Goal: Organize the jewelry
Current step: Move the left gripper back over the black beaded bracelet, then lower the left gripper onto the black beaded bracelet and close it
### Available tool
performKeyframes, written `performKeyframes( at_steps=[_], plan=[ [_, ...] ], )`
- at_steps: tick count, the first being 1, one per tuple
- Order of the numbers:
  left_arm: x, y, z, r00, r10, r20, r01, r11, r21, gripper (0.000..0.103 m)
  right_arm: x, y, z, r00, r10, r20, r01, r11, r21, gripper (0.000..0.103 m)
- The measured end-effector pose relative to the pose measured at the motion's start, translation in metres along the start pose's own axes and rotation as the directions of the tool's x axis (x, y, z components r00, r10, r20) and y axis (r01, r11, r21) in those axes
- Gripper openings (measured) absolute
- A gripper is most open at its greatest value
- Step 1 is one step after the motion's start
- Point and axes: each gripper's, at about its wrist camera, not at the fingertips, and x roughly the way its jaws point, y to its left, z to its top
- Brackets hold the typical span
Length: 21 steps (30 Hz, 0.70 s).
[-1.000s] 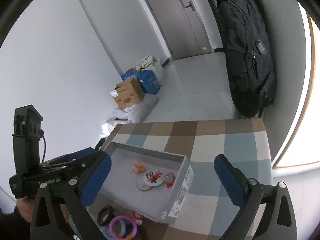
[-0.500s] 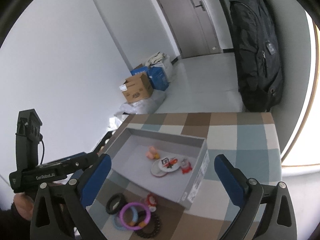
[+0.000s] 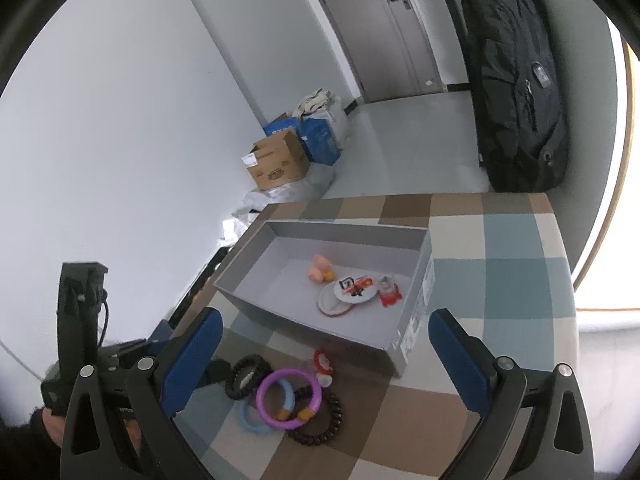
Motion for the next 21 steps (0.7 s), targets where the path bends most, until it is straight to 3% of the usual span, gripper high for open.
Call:
performKeyframes(
  at_steps=[10, 21],
  plan=[
    [0.011, -0.008, -0.014, 0.997, 0.041, -0.068, -0.035, 0.996, 0.082, 0.085, -0.001, 0.005, -0.006, 1.0, -0.016, -0.01, 0.016, 1.0, -0.02, 0.103],
    [0.014, -0.005, -0.009, 0.999, 0.036, -0.01, -0.035, 0.996, 0.088, 0.085, -0.004, 0.002, -0.009, 1.0, -0.014, -0.012, 0.014, 1.0, 0.001, 0.103]
  ],
)
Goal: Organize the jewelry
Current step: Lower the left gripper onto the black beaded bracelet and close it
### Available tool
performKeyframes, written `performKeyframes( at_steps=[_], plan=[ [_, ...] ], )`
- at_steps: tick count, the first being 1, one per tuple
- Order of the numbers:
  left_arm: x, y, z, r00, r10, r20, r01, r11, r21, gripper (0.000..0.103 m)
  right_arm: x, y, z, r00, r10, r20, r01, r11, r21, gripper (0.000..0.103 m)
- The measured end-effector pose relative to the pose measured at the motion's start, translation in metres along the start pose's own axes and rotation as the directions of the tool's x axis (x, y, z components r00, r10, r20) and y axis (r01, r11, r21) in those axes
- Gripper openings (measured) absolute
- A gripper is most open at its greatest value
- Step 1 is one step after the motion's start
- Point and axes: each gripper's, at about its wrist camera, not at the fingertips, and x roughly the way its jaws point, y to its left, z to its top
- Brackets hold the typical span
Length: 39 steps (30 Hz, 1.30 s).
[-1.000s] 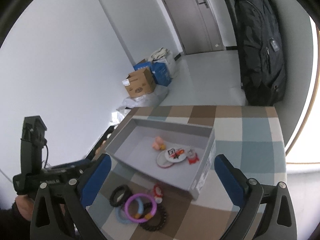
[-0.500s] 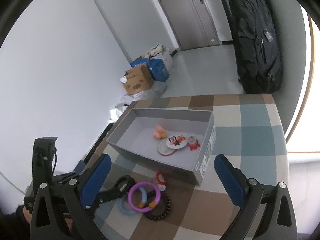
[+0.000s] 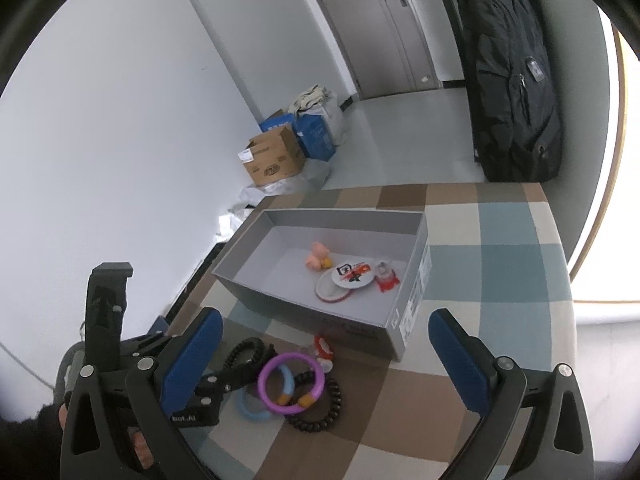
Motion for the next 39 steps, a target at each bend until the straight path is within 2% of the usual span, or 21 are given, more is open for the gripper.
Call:
performKeyframes(
  at_steps=[3, 6, 11, 14, 18, 22, 24, 29, 31, 39],
  plan=[
    [-0.001, 0.006, 0.003, 0.999, -0.046, 0.012, 0.046, 0.998, -0.042, 0.082, -0.001, 0.001, 0.0, 1.0, 0.001, 0.004, -0.001, 1.0, -0.012, 0.103],
    [-0.003, 0.01, 0.003, 0.997, -0.074, 0.02, 0.075, 0.995, -0.065, 0.07, -0.001, 0.002, 0.0, 1.0, 0.001, 0.004, -0.001, 1.0, -0.012, 0.103],
    [-0.004, 0.002, 0.002, 0.997, -0.071, 0.023, 0.072, 0.996, -0.048, 0.065, -0.001, 0.002, 0.0, 1.0, 0.001, 0.006, -0.001, 1.0, -0.011, 0.103],
    [-0.003, -0.003, 0.001, 0.996, -0.083, 0.013, 0.084, 0.996, -0.029, 0.05, -0.002, 0.002, -0.002, 1.0, 0.001, 0.007, -0.001, 1.0, -0.009, 0.103],
    [-0.004, -0.011, -0.002, 1.0, -0.018, 0.012, 0.018, 1.0, 0.023, 0.035, -0.003, 0.002, -0.003, 1.0, -0.005, 0.008, 0.005, 1.0, -0.013, 0.103],
    [-0.005, -0.001, 0.0, 0.998, -0.07, 0.006, 0.07, 0.997, -0.031, 0.021, -0.006, 0.001, -0.004, 1.0, -0.009, 0.008, 0.009, 1.0, -0.003, 0.103],
    [-0.008, 0.004, -0.001, 0.996, -0.086, 0.019, 0.087, 0.995, -0.056, 0.02, -0.007, -0.001, -0.004, 1.0, -0.01, 0.011, 0.01, 1.0, 0.003, 0.103],
    [-0.02, 0.004, 0.003, 0.991, -0.113, 0.078, 0.118, 0.991, -0.062, 0.01, -0.009, -0.002, -0.005, 1.0, -0.012, 0.01, 0.012, 1.0, 0.014, 0.103],
    [-0.02, 0.004, 0.004, 0.99, -0.124, 0.074, 0.129, 0.99, -0.064, 0.006, -0.008, -0.001, -0.005, 1.0, -0.012, 0.008, 0.012, 1.0, 0.01, 0.103],
    [-0.022, 0.005, 0.007, 0.983, -0.172, 0.057, 0.177, 0.98, -0.093, 0.005, -0.007, 0.001, -0.008, 1.0, -0.005, -0.013, 0.006, 1.0, 0.016, 0.103]
  ],
)
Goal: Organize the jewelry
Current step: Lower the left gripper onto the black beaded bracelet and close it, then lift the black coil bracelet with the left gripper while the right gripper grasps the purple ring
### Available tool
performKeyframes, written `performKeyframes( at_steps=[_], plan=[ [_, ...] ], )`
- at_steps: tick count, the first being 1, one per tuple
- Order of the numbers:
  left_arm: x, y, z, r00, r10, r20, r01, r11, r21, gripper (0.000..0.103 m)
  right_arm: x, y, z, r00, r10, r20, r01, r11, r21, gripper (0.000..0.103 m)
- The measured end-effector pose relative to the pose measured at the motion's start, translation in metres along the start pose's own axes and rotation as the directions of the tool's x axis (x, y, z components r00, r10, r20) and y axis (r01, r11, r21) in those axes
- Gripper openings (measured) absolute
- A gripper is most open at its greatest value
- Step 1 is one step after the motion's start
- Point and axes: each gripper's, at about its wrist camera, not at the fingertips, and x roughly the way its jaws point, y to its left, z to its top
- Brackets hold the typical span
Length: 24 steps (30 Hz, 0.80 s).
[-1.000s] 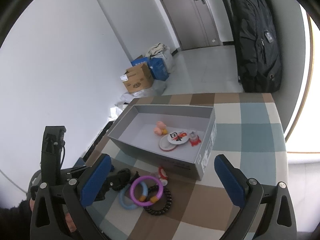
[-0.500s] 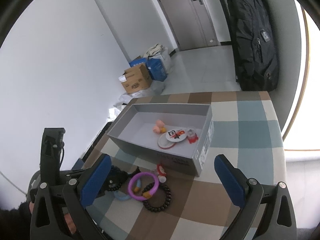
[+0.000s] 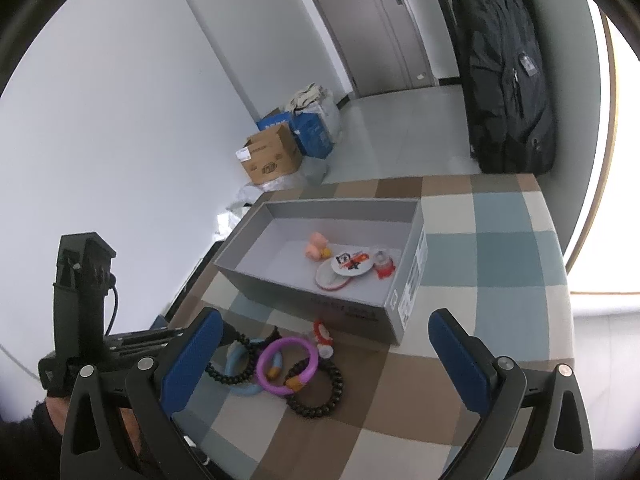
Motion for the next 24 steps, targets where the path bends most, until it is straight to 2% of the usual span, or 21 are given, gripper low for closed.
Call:
performKeyframes(
  at_steps=[8, 13, 18, 24],
  plan=[
    [-0.013, 0.004, 0.005, 0.997, -0.072, 0.027, 0.073, 0.996, -0.047, 0.005, 0.006, 0.006, -0.014, 0.994, 0.08, -0.073, -0.079, 0.997, 0.022, 0.103],
    [-0.023, 0.013, 0.009, 0.99, -0.121, 0.067, 0.127, 0.986, -0.103, 0.005, 0.022, 0.021, -0.028, 0.986, 0.085, -0.142, -0.089, 0.996, -0.023, 0.1],
    [-0.028, 0.021, 0.013, 0.984, -0.155, 0.092, 0.167, 0.976, -0.142, 0.005, 0.039, 0.039, -0.037, 0.982, 0.029, -0.184, -0.05, 0.993, -0.109, 0.088],
    [-0.034, 0.025, 0.014, 0.977, -0.184, 0.108, 0.199, 0.968, -0.15, 0.005, 0.054, 0.045, -0.037, 0.983, -0.032, -0.179, 0.006, 0.989, -0.146, 0.087]
  ],
)
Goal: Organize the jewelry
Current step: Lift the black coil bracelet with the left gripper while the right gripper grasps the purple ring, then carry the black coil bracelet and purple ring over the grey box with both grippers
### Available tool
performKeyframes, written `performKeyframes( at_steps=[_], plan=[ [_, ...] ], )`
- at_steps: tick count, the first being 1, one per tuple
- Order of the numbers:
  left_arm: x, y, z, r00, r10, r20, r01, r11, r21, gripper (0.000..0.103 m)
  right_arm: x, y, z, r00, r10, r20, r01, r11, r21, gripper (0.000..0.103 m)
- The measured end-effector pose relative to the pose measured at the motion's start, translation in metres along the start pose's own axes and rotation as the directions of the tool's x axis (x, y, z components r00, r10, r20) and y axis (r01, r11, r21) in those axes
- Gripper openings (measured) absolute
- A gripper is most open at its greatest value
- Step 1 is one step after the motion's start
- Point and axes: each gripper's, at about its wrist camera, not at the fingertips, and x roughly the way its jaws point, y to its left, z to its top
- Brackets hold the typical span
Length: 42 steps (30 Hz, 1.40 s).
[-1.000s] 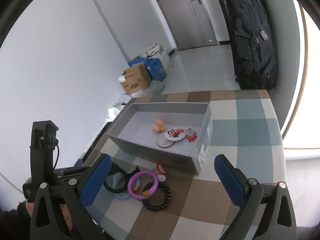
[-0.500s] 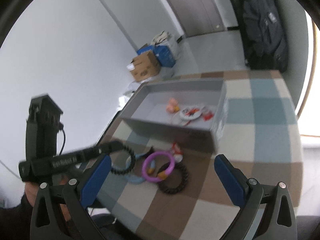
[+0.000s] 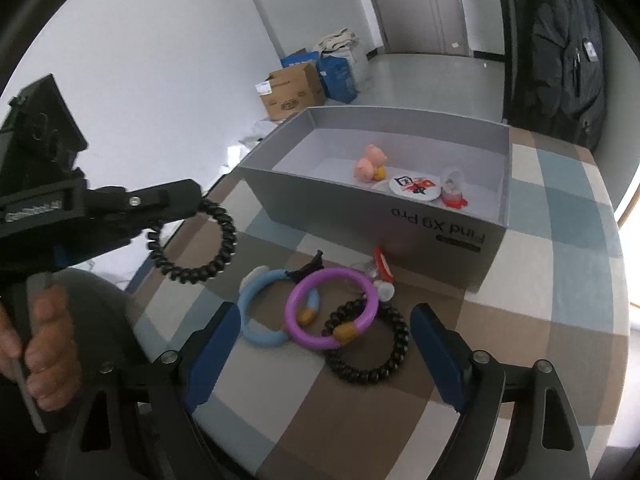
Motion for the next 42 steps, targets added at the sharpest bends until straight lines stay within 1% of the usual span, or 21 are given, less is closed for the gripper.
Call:
performKeyframes(
  at_steps=[2, 5, 8, 11, 13, 14, 15, 16, 22, 28, 36, 42],
  plan=[
    [-0.001, 0.001, 0.0, 1.0, -0.006, 0.0, 0.006, 1.0, -0.001, 0.005, 0.005, 0.002, 0.002, 1.0, -0.013, -0.004, 0.013, 1.0, -0.012, 0.087],
    [0.0, 0.003, 0.002, 1.0, -0.013, -0.001, 0.013, 1.0, -0.006, 0.005, 0.014, 0.005, 0.006, 0.999, -0.039, -0.016, 0.039, 0.998, -0.04, 0.08],
    [-0.001, 0.005, 0.004, 1.0, -0.015, -0.002, 0.015, 1.0, -0.006, 0.005, 0.023, 0.01, 0.009, 0.997, -0.078, -0.021, 0.076, 0.994, -0.072, 0.075],
    [0.0, 0.006, 0.005, 1.0, -0.016, -0.005, 0.016, 1.0, -0.005, 0.005, 0.029, 0.014, 0.01, 0.99, -0.14, -0.021, 0.137, 0.984, -0.114, 0.064],
    [0.001, 0.006, 0.005, 1.0, -0.02, -0.009, 0.02, 1.0, -0.007, 0.005, 0.029, 0.015, 0.009, 0.987, -0.158, -0.019, 0.154, 0.979, -0.135, 0.061],
    [0.001, 0.006, 0.006, 1.0, -0.021, -0.01, 0.021, 1.0, -0.008, 0.005, 0.03, 0.016, 0.009, 0.985, -0.17, -0.018, 0.165, 0.975, -0.147, 0.057],
    [0.001, 0.007, 0.006, 1.0, -0.023, -0.012, 0.022, 1.0, -0.009, 0.005, 0.03, 0.017, 0.009, 0.984, -0.178, -0.017, 0.173, 0.973, -0.154, 0.054],
    [0.001, 0.007, 0.006, 1.0, -0.024, -0.013, 0.024, 1.0, -0.01, 0.005, 0.03, 0.017, 0.009, 0.983, -0.181, -0.014, 0.176, 0.972, -0.158, 0.054],
    [0.002, 0.005, 0.006, 1.0, -0.024, -0.017, 0.024, 1.0, -0.004, 0.005, 0.026, 0.014, 0.01, 0.987, -0.163, 0.0, 0.161, 0.976, -0.148, 0.052],
    [0.002, 0.005, 0.005, 1.0, -0.017, -0.015, 0.017, 1.0, 0.0, 0.005, 0.012, 0.015, 0.01, 0.99, -0.131, 0.045, 0.136, 0.982, -0.13, 0.052],
    [0.001, -0.001, 0.007, 1.0, -0.008, -0.007, 0.008, 1.0, 0.017, 0.005, -0.005, 0.006, 0.019, 0.994, -0.057, 0.097, 0.065, 0.995, -0.073, 0.052],
    [-0.003, -0.013, 0.012, 1.0, -0.007, 0.014, 0.007, 0.999, 0.044, 0.005, -0.022, -0.001, 0.026, 0.988, -0.014, 0.152, 0.018, 1.0, -0.024, 0.052]
  ],
)
